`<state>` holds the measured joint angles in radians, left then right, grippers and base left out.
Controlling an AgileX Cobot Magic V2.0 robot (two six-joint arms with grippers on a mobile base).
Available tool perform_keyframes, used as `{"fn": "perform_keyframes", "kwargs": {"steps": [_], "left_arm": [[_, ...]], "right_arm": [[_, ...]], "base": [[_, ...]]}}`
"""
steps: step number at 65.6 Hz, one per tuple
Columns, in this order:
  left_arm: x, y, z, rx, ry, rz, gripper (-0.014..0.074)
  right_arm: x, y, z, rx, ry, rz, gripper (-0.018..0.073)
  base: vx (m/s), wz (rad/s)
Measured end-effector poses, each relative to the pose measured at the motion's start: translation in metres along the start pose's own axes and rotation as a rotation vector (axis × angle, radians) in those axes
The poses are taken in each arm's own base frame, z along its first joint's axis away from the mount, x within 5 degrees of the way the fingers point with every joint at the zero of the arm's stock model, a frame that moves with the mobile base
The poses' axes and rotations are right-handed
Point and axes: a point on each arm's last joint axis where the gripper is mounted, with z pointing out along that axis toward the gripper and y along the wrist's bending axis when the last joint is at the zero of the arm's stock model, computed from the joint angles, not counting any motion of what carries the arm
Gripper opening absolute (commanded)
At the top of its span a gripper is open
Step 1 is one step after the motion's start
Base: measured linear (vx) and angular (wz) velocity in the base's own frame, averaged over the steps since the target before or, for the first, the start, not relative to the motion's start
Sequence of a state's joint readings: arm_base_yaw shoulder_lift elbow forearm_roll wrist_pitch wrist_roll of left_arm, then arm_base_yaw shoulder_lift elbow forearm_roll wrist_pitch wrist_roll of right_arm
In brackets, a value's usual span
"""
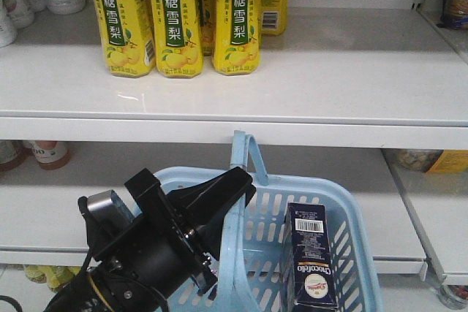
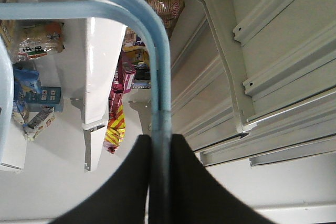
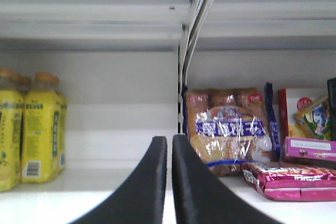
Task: Left arm holds basket, right arm returns cookies
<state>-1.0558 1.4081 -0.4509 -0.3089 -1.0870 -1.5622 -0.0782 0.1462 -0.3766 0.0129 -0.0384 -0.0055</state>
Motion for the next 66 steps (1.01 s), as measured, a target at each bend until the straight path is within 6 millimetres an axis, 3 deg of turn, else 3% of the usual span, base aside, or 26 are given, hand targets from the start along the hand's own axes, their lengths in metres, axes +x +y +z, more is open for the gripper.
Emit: {"fn": "perform_keyframes", "kwargs": {"steps": [18,36,46,60,66], "left_arm": [[0.000,0.000,0.000,0.000,0.000,0.000,-0.0003],[0.000,0.000,0.000,0.000,0.000,0.000,-0.0003],[0.000,0.000,0.000,0.000,0.000,0.000,-0.0003],[0.000,0.000,0.000,0.000,0.000,0.000,-0.0003],[0.000,0.000,0.000,0.000,0.000,0.000,-0.0003]], "right_arm": [[-0.040,0.002,0.036,-0.018,0.206,0.001,-0.0004],[-0.049,0.015,0.061,-0.168,0.505,0.013,0.0057],[-0.044,0.022,0.067,-0.235,0.674,0.014,0.0208],[-0.038,0.027,0.063,-0.276,0.795,0.034,0.0538],[-0.036,0.028,0.060,-0.288,0.837,0.056,0.0631]], "base": [[0.00,0.00],[0.00,0.00],[0.00,0.00],[0.00,0.00],[0.00,0.00]]}}
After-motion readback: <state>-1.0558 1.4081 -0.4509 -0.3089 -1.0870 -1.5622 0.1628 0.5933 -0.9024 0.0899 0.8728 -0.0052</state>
